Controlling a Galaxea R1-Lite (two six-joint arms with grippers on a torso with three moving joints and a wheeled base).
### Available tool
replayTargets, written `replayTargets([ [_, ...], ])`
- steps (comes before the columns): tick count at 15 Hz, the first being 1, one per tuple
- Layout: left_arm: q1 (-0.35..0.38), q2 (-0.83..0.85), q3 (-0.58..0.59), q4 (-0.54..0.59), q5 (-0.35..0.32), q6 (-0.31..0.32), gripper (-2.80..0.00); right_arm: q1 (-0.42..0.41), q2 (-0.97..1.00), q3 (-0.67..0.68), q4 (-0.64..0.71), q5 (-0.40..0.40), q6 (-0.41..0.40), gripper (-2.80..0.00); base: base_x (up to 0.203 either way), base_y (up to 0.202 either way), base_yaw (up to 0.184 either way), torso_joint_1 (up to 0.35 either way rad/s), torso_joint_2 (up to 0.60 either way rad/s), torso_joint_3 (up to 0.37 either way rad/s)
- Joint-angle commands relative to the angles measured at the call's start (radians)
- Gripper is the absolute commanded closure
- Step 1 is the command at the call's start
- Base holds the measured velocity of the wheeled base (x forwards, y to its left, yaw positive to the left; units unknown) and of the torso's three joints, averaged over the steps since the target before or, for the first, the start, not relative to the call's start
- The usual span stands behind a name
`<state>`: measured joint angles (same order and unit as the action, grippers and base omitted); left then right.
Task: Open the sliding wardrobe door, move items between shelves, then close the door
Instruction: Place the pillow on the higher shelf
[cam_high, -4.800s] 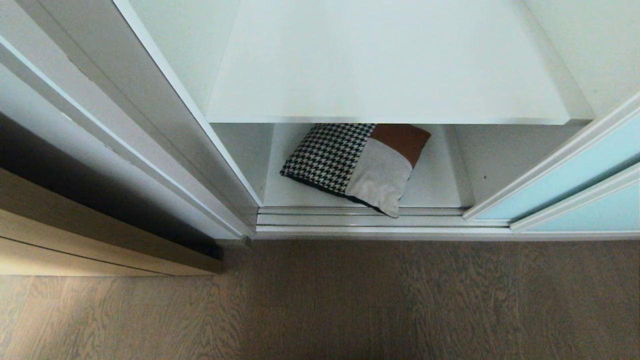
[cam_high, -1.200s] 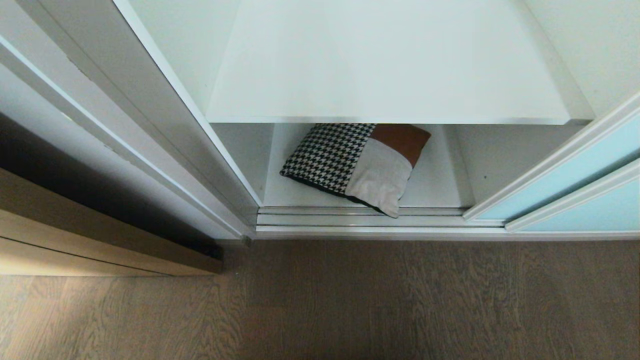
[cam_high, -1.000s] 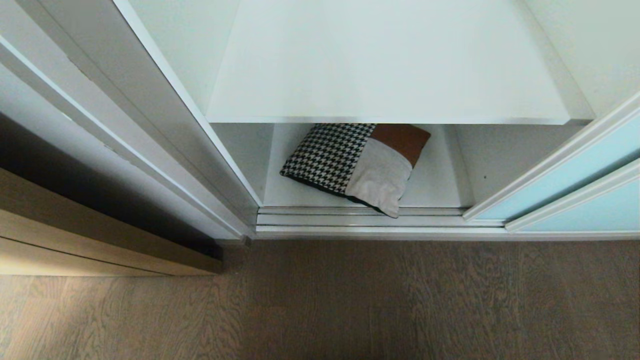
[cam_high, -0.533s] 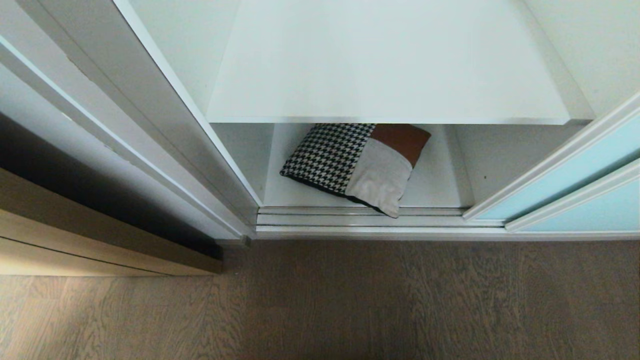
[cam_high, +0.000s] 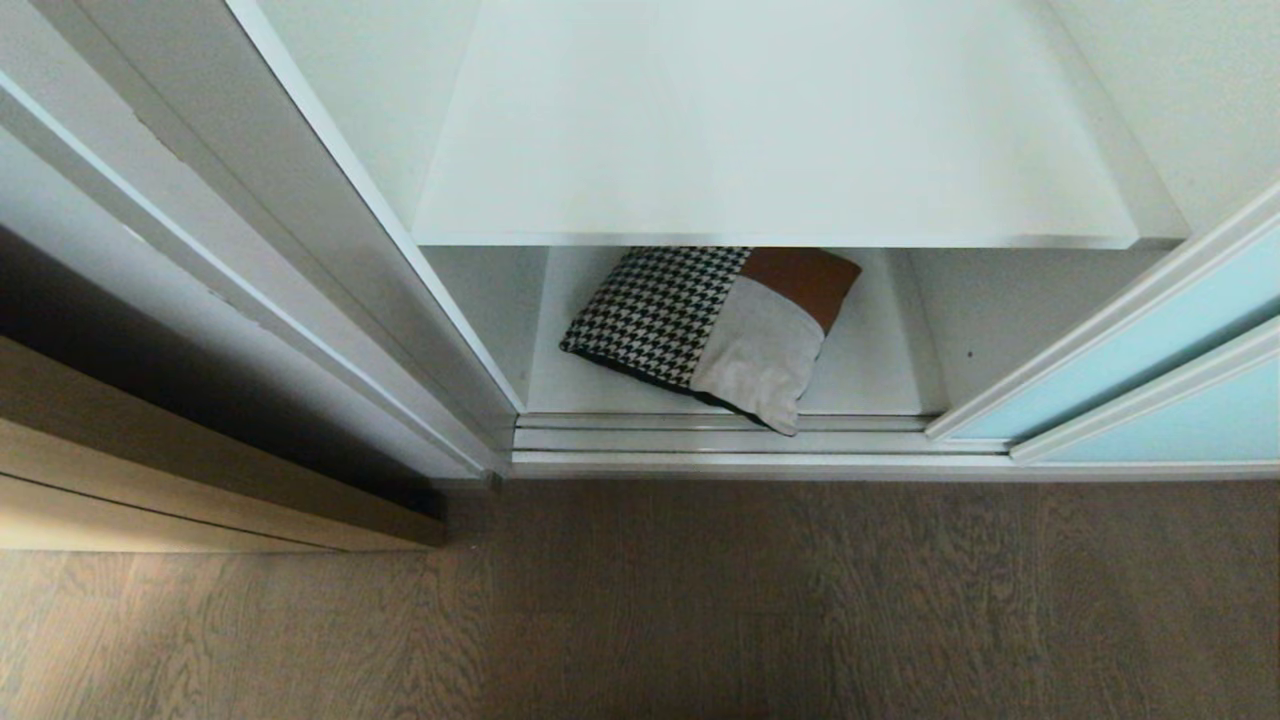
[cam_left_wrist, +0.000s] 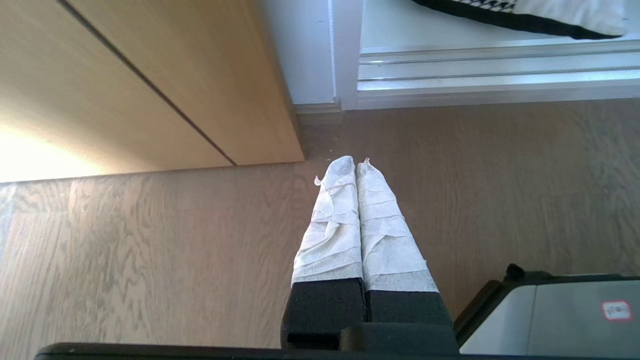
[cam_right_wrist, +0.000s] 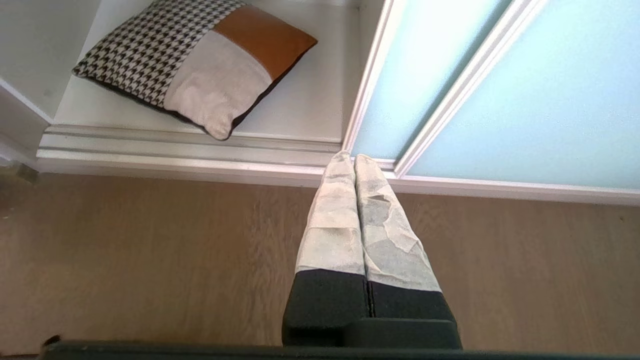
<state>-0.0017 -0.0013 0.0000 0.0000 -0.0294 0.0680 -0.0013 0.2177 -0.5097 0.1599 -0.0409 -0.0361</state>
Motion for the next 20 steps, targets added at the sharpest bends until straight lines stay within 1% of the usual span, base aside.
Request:
replayTargets([
  [1,0.0,0.001,0.002,0.0,0.0,-0.001,0.0,0.0,0.24,-0.129,0.045,0.02,0.033,0.0,0.0,0.0,0.0,0.0,0.0,0.0],
  [3,0.0,0.001,0.002,0.0,0.0,-0.001,0.0,0.005,0.423,-0.242,0.071,0.076,0.135,0.0,0.0,0.0,0.0,0.0,0.0,0.0],
  [5,0.0,0.001,0.002,0.0,0.0,-0.001,0.0,0.01,0.599,-0.34,0.098,0.172,0.247,0.0,0.0,0.0,0.0,0.0,0.0,0.0],
  [6,0.0,0.001,0.002,0.0,0.0,-0.001,0.0,0.012,0.686,-0.366,0.106,0.217,0.303,0.0,0.0,0.0,0.0,0.0,0.0,0.0],
  [9,0.0,0.001,0.002,0.0,0.0,-0.001,0.0,0.015,0.908,-0.369,0.103,0.354,0.447,0.0,0.0,0.0,0.0,0.0,0.0,0.0],
  [11,0.0,0.001,0.002,0.0,0.0,-0.001,0.0,0.018,1.022,-0.328,0.036,0.438,0.511,0.0,0.0,0.0,0.0,0.0,0.0,0.0],
  [13,0.0,0.001,0.002,0.0,0.0,-0.001,0.0,0.048,1.126,-0.25,-0.072,0.465,0.53,0.0,0.0,0.0,0.0,0.0,0.0,0.0],
  [15,0.0,0.001,0.002,0.0,0.0,-0.001,0.0,0.082,1.247,-0.17,-0.235,0.468,0.534,0.0,0.0,0.0,0.0,0.0,0.0,0.0],
  [18,0.0,0.001,0.002,0.0,0.0,-0.001,0.0,0.129,1.437,-0.105,-0.478,0.439,0.537,0.0,0.0,0.0,0.0,0.0,0.0,0.0],
  [20,0.0,0.001,0.002,0.0,0.0,-0.001,0.0,0.155,1.553,-0.094,-0.599,0.415,0.539,0.0,0.0,0.0,0.0,0.0,0.0,0.0],
])
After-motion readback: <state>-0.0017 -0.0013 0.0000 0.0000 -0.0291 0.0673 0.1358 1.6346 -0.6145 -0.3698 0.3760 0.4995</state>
